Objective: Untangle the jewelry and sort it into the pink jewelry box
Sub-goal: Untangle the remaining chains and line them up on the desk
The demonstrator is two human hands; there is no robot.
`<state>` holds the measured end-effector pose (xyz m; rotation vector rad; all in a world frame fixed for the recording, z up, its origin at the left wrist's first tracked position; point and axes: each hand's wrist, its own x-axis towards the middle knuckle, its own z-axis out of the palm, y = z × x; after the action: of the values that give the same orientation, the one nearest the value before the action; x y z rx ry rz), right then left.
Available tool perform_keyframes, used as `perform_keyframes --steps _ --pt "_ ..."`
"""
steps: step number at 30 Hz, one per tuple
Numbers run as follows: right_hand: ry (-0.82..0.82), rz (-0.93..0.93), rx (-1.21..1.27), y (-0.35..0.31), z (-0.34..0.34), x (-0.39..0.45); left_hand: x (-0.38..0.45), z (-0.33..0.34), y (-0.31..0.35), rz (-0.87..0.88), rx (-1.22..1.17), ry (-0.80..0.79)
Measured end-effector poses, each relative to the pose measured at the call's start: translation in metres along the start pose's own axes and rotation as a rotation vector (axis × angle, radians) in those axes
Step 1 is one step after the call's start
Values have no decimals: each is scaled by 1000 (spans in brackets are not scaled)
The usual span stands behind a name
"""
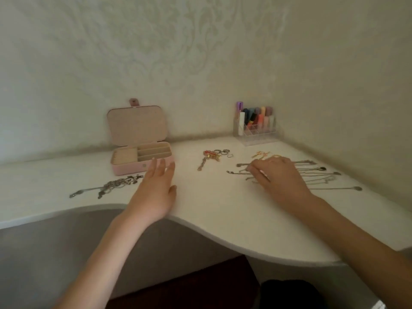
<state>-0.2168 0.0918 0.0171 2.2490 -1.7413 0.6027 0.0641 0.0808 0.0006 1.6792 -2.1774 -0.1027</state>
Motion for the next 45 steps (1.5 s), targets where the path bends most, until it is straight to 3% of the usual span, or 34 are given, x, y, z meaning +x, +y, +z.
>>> perform_keyframes --steps 5,10,14,17,21,26,31,36,41,45 --pt "-113 -298 183 -106 36 66 -20 -30 -81 -211 90 141" --pt "-227 -453 444 -196 57 95 -36 -48 -124 -361 88 208" --pt "-259 -575 379 -231 72 103 -50 -65 -148 -372 -66 255" --pt "-241 -539 377 -231 86 103 -55 -68 -158 -303 -109 206" --pt "-220 -416 432 -225 91 104 -47 -65 -159 -266 -67 286" --pt "-191 -415 426 -229 91 104 -39 -49 -165 -205 63 312" --pt "-75 -426 523 -230 99 106 -26 -46 -144 -348 -418 499" --pt "-48 -393 720 -230 97 104 -3 -40 -112 -403 -969 403" --pt "-20 -164 1139 -219 91 110 15 -31 -93 -394 -1135 435" --pt "3 -103 1246 -216 92 112 16 -29 -94 -405 -1149 458"
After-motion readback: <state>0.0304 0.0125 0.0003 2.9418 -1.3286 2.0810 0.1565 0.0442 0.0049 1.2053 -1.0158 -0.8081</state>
